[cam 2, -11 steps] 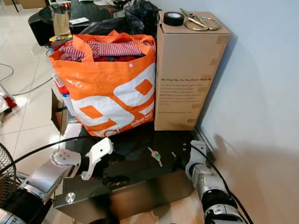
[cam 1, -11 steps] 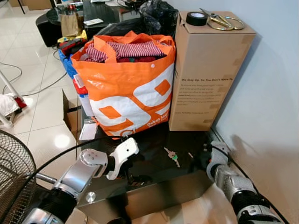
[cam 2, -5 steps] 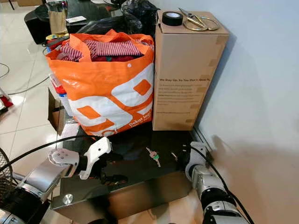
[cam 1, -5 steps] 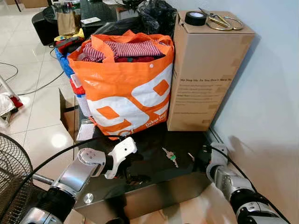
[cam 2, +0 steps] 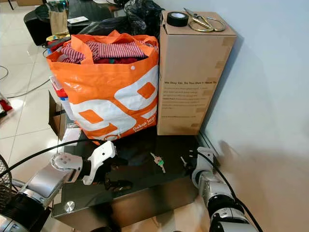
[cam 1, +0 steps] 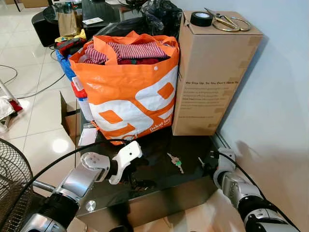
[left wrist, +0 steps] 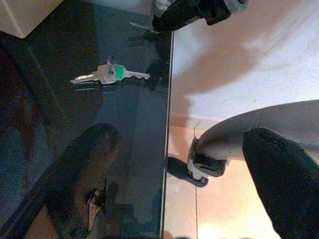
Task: Hang keys on a hook
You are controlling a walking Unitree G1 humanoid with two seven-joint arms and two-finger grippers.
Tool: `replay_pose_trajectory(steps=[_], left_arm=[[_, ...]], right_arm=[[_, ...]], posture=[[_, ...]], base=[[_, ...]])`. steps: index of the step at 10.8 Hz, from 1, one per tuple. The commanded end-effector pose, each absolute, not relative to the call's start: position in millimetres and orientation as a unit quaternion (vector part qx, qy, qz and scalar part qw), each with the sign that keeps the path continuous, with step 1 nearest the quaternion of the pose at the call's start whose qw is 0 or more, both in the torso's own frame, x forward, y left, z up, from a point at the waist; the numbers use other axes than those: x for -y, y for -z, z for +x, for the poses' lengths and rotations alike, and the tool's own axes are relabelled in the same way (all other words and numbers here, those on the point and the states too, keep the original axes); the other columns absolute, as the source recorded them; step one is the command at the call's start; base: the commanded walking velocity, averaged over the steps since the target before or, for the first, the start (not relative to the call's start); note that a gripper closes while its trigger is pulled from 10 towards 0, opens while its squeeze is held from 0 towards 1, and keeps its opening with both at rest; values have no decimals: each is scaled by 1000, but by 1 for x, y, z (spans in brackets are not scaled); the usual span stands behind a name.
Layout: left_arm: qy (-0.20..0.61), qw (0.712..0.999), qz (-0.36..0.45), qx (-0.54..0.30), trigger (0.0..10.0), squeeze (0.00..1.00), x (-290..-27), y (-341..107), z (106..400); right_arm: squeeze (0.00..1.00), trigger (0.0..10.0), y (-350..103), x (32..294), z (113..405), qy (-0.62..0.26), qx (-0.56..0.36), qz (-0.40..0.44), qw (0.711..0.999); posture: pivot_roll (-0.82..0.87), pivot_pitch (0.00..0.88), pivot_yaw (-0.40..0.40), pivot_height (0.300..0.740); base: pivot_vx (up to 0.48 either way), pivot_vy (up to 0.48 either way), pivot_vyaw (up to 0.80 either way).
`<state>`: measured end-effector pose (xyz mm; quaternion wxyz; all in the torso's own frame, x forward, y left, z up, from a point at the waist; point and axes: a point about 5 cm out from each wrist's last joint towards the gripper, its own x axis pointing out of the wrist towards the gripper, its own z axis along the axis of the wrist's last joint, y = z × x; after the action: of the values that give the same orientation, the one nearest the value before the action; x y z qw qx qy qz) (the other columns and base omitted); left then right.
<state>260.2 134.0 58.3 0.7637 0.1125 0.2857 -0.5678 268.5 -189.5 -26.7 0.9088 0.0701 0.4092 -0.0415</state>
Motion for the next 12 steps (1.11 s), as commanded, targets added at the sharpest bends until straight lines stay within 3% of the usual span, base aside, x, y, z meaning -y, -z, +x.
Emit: replay_pose_trajectory(steps=[1, 7, 12], left_arm=[[566, 765, 118, -284, 10000, 0, -134, -61, 263], [562, 768, 118, -282, 10000, 0, -135, -61, 265], [557, 774, 122, -277, 10000, 0, -135, -61, 268]], right_arm=[[0, 0, 24, 189, 272, 39, -406, 71, 910], [0, 0, 0, 197, 288, 28, -351, 74, 933], [0, 0, -50, 196, 307, -17, -181, 161, 970]], posture=[[-75, 0, -10, 740], [-78, 0, -7, 740], [-74, 0, -14, 740]], base=[[0, 0, 0], [0, 0, 0], [0, 0, 0]])
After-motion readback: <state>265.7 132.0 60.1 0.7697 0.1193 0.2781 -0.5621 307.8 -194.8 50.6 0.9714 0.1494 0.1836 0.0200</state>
